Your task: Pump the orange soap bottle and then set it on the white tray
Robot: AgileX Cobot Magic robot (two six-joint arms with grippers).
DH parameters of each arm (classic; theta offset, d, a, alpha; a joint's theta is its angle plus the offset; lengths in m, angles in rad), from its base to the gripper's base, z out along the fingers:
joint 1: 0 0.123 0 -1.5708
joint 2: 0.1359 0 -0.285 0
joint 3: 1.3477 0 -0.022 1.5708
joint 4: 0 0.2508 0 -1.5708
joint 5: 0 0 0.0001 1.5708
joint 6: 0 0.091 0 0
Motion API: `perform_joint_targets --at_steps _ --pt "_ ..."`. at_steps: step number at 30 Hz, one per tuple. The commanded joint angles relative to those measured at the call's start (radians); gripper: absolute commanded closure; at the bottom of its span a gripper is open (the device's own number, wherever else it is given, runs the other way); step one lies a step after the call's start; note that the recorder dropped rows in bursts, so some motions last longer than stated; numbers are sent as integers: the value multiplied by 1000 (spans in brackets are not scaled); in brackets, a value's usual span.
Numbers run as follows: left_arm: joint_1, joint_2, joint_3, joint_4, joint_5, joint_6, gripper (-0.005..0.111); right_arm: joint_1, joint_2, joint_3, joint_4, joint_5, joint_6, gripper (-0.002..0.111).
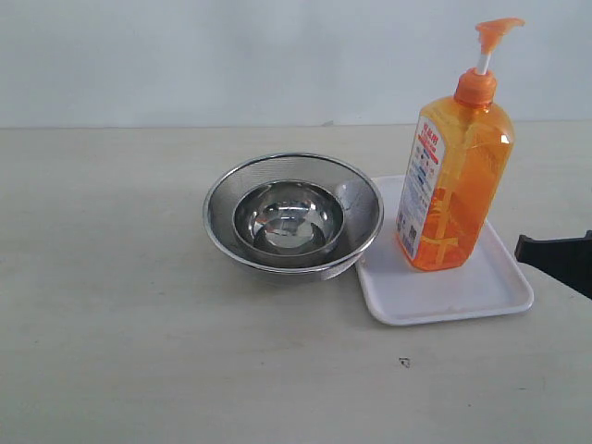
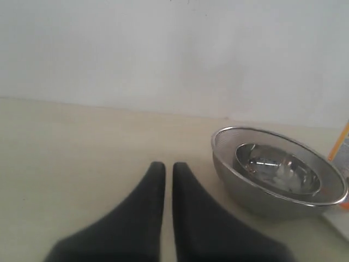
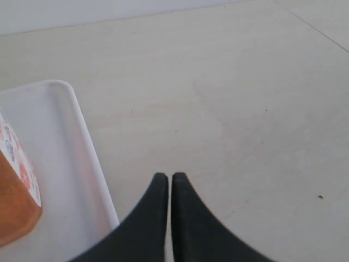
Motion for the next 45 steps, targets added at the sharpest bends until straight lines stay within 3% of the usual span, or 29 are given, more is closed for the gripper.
perform_joint_targets --at_steps 1,7,10,45 --pt "27 -3 4 32 69 11 102 -1 -8 2 -2 -12 -2 108" --pt "135 -3 4 35 142 11 102 -1 -8 2 -2 -12 -2 108" --pt "154 -3 4 35 142 11 102 -1 -8 2 -2 -12 -2 108" --pt "154 -3 4 35 142 11 102 -1 -8 2 0 0 -2 108"
